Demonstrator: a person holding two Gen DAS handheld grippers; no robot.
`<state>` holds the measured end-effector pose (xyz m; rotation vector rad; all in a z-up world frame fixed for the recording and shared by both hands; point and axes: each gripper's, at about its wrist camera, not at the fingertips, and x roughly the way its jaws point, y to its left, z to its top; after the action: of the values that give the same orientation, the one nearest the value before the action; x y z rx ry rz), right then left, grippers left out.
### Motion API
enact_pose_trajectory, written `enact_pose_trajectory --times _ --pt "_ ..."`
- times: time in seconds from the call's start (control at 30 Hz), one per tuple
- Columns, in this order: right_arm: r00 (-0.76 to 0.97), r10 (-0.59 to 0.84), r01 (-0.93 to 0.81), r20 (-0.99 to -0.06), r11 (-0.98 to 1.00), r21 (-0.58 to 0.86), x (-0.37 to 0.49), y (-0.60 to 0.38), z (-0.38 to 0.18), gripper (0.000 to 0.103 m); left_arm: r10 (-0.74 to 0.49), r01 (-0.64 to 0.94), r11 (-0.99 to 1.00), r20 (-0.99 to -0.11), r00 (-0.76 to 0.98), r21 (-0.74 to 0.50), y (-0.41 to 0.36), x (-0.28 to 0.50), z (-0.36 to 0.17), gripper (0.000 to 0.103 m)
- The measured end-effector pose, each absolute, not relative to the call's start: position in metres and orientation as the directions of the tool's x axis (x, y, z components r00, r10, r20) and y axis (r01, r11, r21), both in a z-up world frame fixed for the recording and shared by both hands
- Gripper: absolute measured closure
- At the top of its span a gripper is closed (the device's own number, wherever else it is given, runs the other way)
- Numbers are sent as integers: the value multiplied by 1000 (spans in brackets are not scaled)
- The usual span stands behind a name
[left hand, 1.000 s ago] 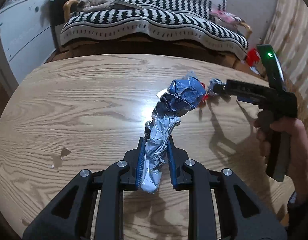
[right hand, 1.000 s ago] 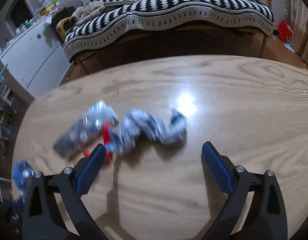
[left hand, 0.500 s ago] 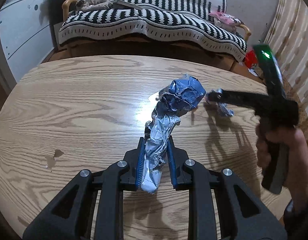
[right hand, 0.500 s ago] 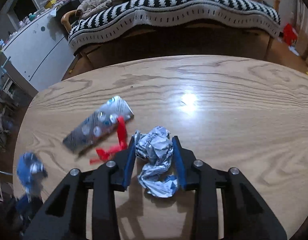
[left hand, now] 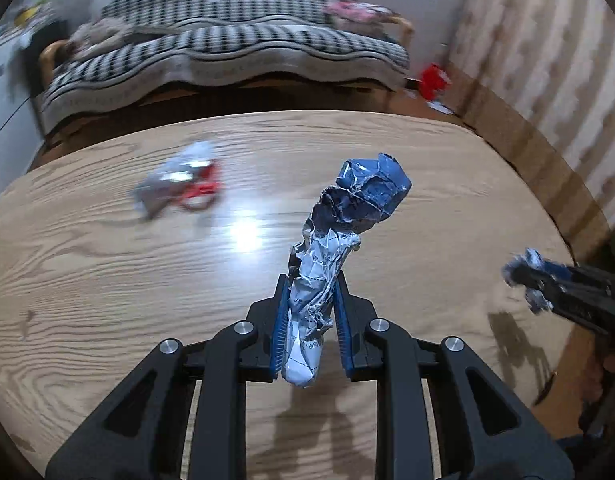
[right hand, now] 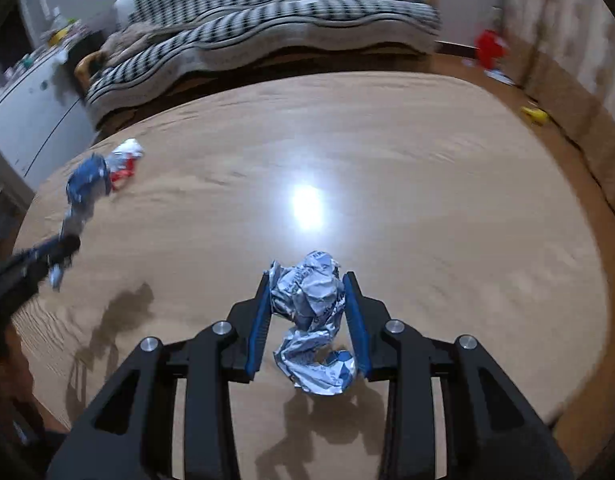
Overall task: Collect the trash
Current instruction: 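Carry both foil wrappers over the bin and open both grippers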
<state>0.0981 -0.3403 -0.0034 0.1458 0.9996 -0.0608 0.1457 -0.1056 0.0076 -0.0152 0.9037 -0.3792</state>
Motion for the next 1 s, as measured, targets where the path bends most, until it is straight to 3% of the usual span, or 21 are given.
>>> enact_pose_trajectory --times 0.3,0.57,1.0 --pt "534 -158 414 -831 905 94 -34 -487 -10 68 -485 603 784 -753 445 -149 -275 84 6 82" --pt "471 -227 604 -853 788 123 -126 -594 -40 67 -562 745 647 -762 323 -162 -388 25 -7 82" --pt "438 -141 666 -888 714 215 -186 -667 -65 67 -586 832 525 -784 203 -178 -503 -26 -23 82"
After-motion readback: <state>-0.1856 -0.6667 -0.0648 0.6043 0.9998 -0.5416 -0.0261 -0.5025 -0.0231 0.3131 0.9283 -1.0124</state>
